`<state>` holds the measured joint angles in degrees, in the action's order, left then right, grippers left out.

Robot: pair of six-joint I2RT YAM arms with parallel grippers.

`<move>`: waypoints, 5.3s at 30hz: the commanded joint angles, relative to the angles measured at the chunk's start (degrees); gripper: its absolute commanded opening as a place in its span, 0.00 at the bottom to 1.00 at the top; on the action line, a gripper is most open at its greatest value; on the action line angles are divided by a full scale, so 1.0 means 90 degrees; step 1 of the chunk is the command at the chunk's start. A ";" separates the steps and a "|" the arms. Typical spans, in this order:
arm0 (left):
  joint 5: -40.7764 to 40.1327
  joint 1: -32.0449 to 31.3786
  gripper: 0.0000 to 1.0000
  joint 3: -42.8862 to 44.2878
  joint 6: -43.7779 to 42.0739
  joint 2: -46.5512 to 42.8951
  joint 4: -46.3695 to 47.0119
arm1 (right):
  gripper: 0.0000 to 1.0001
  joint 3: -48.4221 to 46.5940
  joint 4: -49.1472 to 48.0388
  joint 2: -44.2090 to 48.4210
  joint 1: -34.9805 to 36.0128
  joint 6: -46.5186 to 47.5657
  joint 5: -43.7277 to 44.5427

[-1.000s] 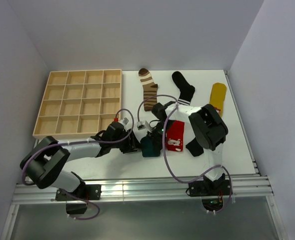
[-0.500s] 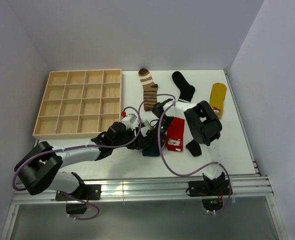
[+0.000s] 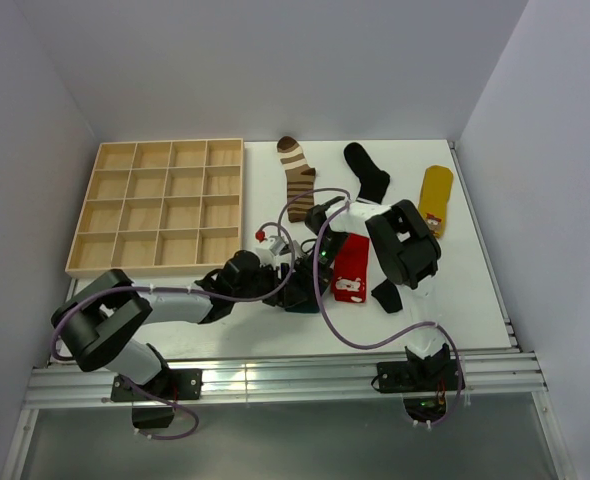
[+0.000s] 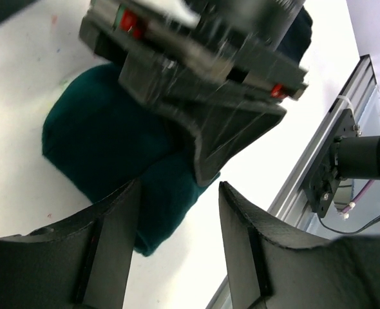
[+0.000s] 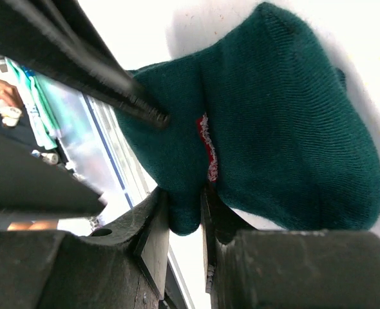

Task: Roll the socks
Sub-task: Roll the sock at the center of the board.

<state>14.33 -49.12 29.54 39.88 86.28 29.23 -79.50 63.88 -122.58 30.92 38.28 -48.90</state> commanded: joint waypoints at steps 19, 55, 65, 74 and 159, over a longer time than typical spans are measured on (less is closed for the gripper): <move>-0.0439 -0.0089 0.41 0.0144 0.0286 0.0716 -0.0522 | 0.18 -0.0160 -0.0388 -0.0354 -0.0222 -0.0162 0.0580; -0.0479 0.0263 0.00 0.1796 0.0462 0.1966 -0.3746 | 0.45 0.1030 -0.1900 0.2572 -0.1404 -0.0016 0.0805; 0.0018 0.0487 0.00 0.1903 0.0452 0.2444 -0.3718 | 0.55 0.3089 -0.3386 0.4751 -0.0682 0.0765 0.1527; 0.0351 0.0556 0.00 0.2079 0.0501 0.2855 -0.3678 | 0.59 0.4088 -0.4529 0.5183 0.1037 0.0825 0.3021; 0.0332 0.0351 0.55 -0.0099 0.0120 0.0677 0.1312 | 0.21 -0.0443 -0.0223 -0.0227 0.0042 0.0288 0.1235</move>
<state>16.60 -45.19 26.87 42.52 91.48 38.41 -83.37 64.10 -120.81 31.70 40.10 -43.22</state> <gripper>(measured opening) 0.551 0.260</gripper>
